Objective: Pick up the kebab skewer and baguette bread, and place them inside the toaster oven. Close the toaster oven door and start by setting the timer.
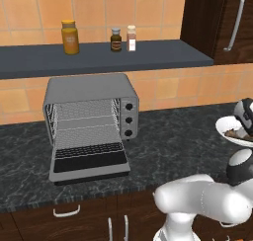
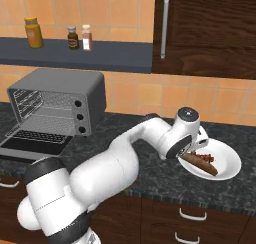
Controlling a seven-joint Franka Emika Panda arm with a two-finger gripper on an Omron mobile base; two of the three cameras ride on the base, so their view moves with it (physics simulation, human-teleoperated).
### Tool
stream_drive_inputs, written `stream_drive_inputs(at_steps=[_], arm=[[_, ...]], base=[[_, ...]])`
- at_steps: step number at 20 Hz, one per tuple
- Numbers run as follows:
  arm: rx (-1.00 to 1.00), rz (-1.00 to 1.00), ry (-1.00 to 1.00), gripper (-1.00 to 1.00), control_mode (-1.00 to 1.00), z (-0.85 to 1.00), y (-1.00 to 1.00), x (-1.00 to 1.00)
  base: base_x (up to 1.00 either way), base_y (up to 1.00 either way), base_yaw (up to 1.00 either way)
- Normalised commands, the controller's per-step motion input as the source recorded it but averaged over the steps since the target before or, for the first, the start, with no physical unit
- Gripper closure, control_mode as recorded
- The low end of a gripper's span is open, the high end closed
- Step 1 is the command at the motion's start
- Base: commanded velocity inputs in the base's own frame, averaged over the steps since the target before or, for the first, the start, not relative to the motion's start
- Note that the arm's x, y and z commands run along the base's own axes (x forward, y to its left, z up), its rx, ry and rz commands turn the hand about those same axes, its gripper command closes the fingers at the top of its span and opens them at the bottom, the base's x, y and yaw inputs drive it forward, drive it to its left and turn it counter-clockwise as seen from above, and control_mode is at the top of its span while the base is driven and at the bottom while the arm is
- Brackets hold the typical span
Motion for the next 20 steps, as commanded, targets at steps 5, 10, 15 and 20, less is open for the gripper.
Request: stream_drive_inputs(at_steps=[5, 10, 15, 20], arm=[[0.0, 0.0, 0.09, -1.0, -1.0, -0.43, -0.19, 0.62], [0.0, 0.0, 0.06, -1.0, -1.0, -0.38, -0.26, 0.45], [0.01, 0.0, 0.04, -1.0, -1.0, -0.24, -0.33, 0.42], [0.03, 0.0, 0.13, -1.0, -1.0, -0.16, -0.13, 0.5]], base=[[0.0, 0.0, 0.0], [0.0, 0.0, 0.0], [0.0, 0.0, 0.0], [0.0, 0.0, 0.0]])
